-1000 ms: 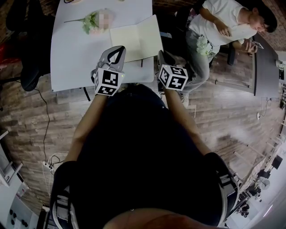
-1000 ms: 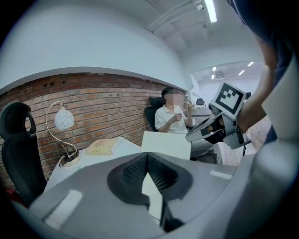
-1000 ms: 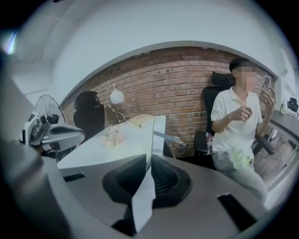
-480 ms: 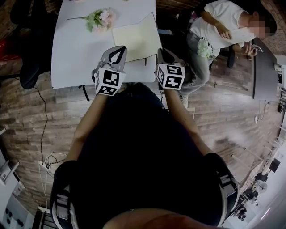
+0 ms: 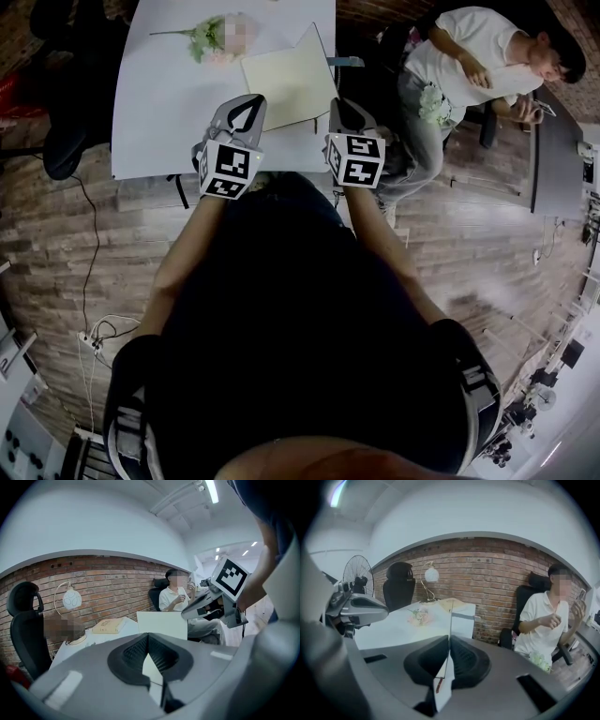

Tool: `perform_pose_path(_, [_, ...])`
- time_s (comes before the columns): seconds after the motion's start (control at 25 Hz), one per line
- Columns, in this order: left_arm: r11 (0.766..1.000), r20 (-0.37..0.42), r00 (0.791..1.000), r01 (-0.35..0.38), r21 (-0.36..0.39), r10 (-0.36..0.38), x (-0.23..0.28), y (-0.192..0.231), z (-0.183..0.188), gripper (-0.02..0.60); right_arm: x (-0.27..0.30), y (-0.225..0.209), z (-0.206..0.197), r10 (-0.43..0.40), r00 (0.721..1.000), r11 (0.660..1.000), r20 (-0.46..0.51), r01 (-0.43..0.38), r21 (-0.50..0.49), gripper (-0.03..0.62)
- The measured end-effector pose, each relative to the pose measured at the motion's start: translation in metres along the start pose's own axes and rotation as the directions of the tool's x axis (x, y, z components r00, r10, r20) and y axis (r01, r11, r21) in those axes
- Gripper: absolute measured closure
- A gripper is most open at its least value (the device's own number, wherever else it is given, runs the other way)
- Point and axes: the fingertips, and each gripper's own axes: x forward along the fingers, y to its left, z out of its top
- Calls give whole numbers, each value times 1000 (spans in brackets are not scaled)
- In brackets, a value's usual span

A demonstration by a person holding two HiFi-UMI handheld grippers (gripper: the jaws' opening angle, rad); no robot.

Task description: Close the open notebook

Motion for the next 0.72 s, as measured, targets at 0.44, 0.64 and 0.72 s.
perform_pose_path(0.44, [1000, 1, 1000, -3, 1, 3, -8, 5, -2, 575, 0, 18, 4, 12, 1000, 999, 2, -12, -40, 574])
perform_pose_path(0.64, [1000, 2, 1000, -13, -1, 13, -13, 9, -5, 575, 0, 27, 4, 18, 1000, 998, 5, -18, -58, 574])
perform_pose_path(0.72, [1000, 1, 1000, -16, -3, 16, -15, 11, -6, 575, 1, 31, 4, 21, 1000, 997, 3, -20, -71, 574])
